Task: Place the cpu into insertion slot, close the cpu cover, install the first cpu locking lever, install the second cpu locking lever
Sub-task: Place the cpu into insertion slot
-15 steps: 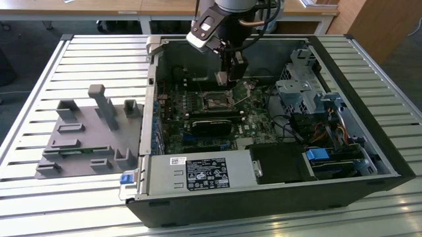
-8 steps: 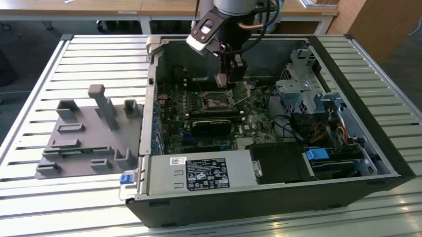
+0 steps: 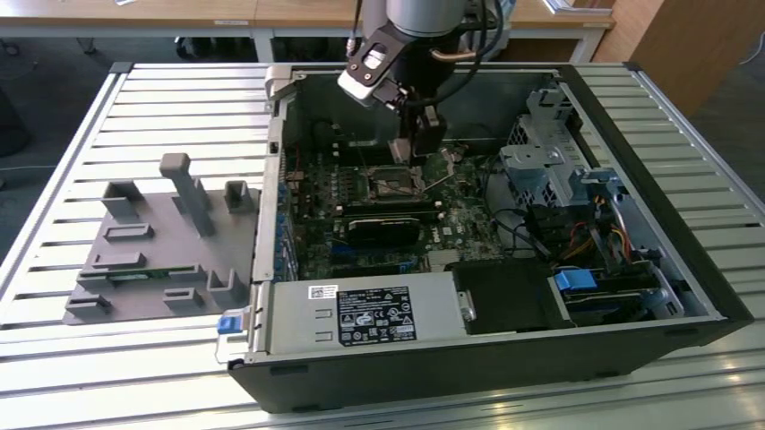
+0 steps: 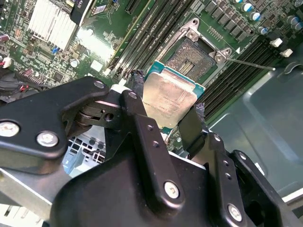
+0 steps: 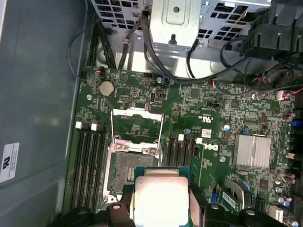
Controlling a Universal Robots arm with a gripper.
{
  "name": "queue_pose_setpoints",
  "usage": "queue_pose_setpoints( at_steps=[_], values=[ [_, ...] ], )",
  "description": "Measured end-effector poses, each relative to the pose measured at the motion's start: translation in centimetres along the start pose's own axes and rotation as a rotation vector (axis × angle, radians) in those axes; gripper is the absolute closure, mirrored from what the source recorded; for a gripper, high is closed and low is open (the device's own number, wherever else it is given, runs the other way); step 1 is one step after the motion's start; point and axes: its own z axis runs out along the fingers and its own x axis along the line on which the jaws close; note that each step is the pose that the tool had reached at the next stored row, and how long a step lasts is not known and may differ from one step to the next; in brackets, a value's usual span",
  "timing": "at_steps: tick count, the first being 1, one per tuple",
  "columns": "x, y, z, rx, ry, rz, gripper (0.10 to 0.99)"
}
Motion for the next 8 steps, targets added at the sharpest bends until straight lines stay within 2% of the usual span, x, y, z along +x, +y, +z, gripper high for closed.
queue_pose_setpoints(
  at_steps=[8],
  values=[
    [0.16,-0.03,0.88,0.0,-0.006,0.08,0.545]
  ],
)
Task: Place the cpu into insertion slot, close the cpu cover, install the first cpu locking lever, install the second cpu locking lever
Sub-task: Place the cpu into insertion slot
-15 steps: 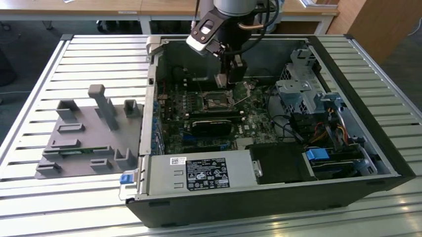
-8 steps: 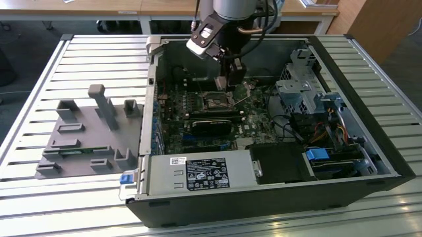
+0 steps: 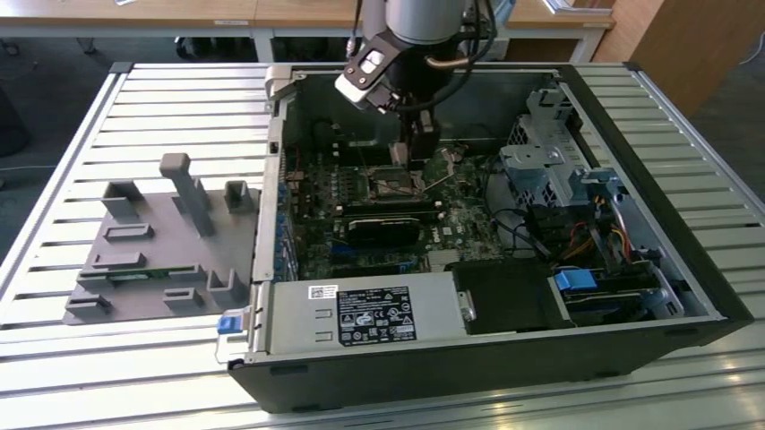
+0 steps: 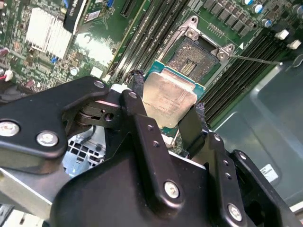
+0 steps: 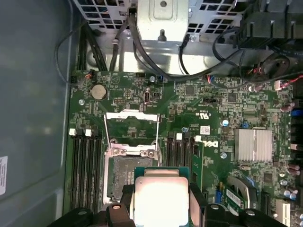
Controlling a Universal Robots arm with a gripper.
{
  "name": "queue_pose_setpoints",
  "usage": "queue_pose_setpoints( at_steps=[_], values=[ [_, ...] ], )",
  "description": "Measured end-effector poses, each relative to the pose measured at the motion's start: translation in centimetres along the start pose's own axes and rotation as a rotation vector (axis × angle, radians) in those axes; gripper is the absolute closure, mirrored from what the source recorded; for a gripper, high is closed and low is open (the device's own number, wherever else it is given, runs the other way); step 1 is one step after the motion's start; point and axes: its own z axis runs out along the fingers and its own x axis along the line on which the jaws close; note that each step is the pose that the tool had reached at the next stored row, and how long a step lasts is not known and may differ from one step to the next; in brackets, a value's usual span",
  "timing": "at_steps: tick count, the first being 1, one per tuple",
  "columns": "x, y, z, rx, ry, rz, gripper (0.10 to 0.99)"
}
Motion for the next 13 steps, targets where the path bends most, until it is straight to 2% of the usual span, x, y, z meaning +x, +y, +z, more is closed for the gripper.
queue_pose_setpoints(
  at_steps=[4,9,13],
  values=[
    [0.27,-0.01,0.44,0.0,0.0004,0.001,0.545],
    [1.08,-0.04,1.03,0.0,-0.0004,-0.002,0.545],
    [1.27,-0.08,1.43,-0.009,-0.0032,-0.007,0.545]
  ],
)
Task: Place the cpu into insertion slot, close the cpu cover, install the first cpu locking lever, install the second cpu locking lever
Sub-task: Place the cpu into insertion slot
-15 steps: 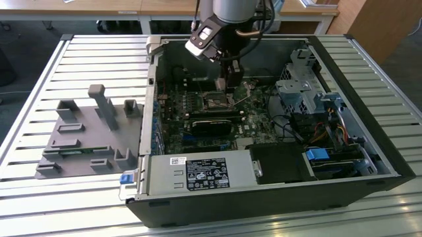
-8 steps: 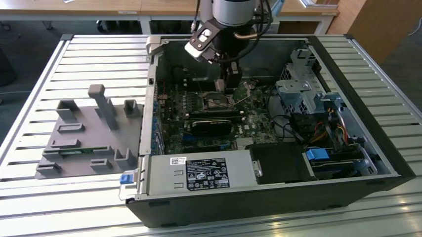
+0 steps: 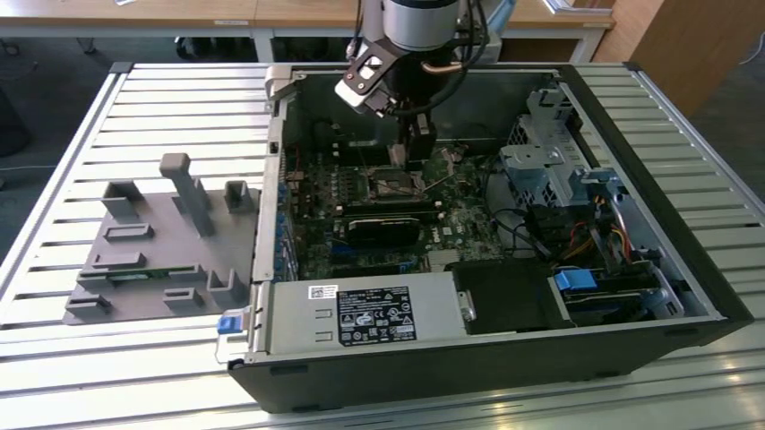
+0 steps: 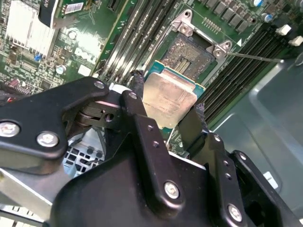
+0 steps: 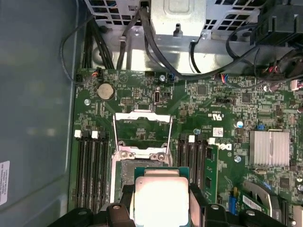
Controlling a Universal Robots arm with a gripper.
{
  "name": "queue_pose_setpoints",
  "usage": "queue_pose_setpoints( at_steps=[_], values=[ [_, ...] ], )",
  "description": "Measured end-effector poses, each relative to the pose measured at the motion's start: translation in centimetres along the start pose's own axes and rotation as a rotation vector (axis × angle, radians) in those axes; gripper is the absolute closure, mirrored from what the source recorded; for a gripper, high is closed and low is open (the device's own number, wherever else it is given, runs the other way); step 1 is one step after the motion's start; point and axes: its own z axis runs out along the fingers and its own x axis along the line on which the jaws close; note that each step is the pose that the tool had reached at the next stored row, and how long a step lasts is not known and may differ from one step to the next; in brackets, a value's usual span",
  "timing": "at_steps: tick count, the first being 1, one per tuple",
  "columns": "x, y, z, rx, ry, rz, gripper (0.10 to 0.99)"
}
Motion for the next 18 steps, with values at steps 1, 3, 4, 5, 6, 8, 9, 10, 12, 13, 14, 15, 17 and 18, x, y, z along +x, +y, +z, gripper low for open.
queue_pose_setpoints(
  at_steps=[1,3,4,5,6,8,9,10,12,13,14,15,17,18],
  values=[
    [0.0,-0.02,0.1,-0.003,-0.0005,0.0,0.545],
    [0.02,-0.09,0.29,-0.008,-0.0006,0.0,0.545],
    [0.02,-0.13,0.36,-0.008,-0.0007,0.0,0.545],
    [0.02,-0.13,0.42,-0.009,-0.0006,0.0,0.545],
    [0.02,-0.13,0.46,-0.009,-0.0007,0.0,0.545],
    [0.02,-0.14,0.52,-0.009,-0.0008,0.0,0.545],
    [0.02,-0.14,0.56,-0.009,-0.0007,0.0,0.545],
    [0.02,-0.15,0.59,-0.009,-0.0007,0.0,0.545],
    [0.02,-0.15,0.63,-0.008,-0.0009,0.0,0.545],
    [0.02,-0.15,0.66,-0.009,-0.0007,0.0,0.545],
    [0.03,-0.15,0.7,-0.009,-0.0006,0.0,0.545],
    [0.03,-0.16,0.74,-0.009,-0.0006,0.0,0.545],
    [0.03,-0.16,0.83,-0.009,-0.0007,0.0,0.545],
    [0.04,-0.16,0.87,-0.009,-0.0007,0.0,0.545]
  ],
)
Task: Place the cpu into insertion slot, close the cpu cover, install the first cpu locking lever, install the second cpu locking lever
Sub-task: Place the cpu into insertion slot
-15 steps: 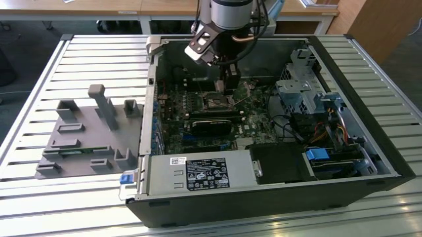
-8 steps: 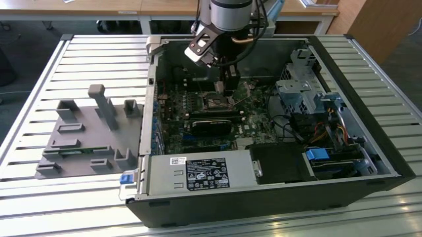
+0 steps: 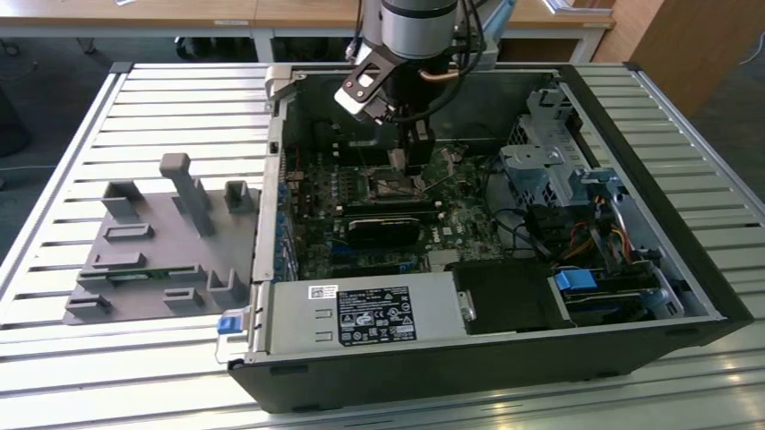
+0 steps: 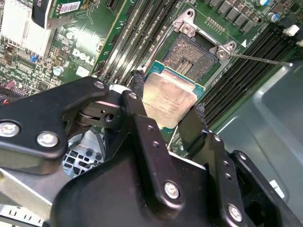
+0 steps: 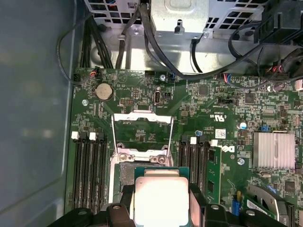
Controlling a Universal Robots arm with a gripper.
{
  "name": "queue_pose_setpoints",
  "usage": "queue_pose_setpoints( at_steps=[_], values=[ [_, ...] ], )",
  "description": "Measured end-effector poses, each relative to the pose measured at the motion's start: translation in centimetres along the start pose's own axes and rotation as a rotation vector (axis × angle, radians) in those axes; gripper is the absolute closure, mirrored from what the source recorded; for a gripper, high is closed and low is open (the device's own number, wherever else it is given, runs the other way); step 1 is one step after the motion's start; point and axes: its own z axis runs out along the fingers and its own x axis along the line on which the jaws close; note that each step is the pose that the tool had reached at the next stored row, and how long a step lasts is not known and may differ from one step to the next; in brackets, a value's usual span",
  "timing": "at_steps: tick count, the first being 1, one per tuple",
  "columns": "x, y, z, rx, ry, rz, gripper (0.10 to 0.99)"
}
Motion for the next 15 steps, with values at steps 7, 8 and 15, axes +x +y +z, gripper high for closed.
queue_pose_setpoints(
  at_steps=[7,8,15],
  values=[
    [0.07,-0.02,0.24,0.0,0.0001,0.0,0.545],
    [0.07,-0.02,0.27,0.0,0.0,0.0,0.545],
    [0.07,-0.06,0.47,0.0,-0.0001,0.0,0.545]
  ],
)
